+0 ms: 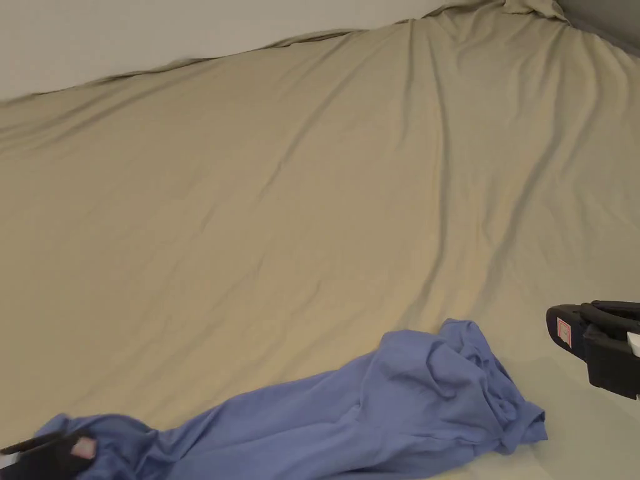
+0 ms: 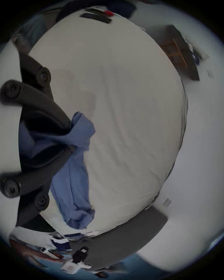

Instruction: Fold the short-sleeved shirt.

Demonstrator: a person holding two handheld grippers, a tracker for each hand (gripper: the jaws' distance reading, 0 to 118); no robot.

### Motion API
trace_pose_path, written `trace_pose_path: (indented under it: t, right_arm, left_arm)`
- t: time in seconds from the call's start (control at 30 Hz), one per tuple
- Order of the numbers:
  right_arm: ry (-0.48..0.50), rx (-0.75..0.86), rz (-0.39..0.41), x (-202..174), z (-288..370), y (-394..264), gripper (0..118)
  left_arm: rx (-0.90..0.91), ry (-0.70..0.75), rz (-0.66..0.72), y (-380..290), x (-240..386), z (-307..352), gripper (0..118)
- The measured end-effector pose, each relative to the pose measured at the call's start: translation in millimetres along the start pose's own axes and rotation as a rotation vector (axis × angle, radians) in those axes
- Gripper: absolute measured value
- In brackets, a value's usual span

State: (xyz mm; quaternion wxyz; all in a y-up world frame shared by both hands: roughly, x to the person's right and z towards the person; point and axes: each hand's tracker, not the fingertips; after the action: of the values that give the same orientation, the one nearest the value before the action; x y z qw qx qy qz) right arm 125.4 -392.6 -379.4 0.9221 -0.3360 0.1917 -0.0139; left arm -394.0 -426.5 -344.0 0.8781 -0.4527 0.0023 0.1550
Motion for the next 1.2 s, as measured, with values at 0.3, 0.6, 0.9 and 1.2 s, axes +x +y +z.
trace_pose_path:
  t: [0.3,0.6,0.9,1.2]
  right_arm:
    - [-0.048,0.028,-0.044,37,21,-7,2]
    - [-0.056,0.033,-0.088,53,28,-14,2]
    - [-0.018,0.042,-0.055,40,27,-9,2]
    - [-0.042,0.036,-0.050,44,24,-6,2]
  left_arm:
    - [-0.211,-0.229,-0.134,-12,123,-114,10]
    - [-0.170,-0.255,0.022,3,103,-75,86]
    - [0.019,0.113,-0.126,-1,80,0,0]
    - [-0.147,-0.067,-0.171,-21,136,-111,0]
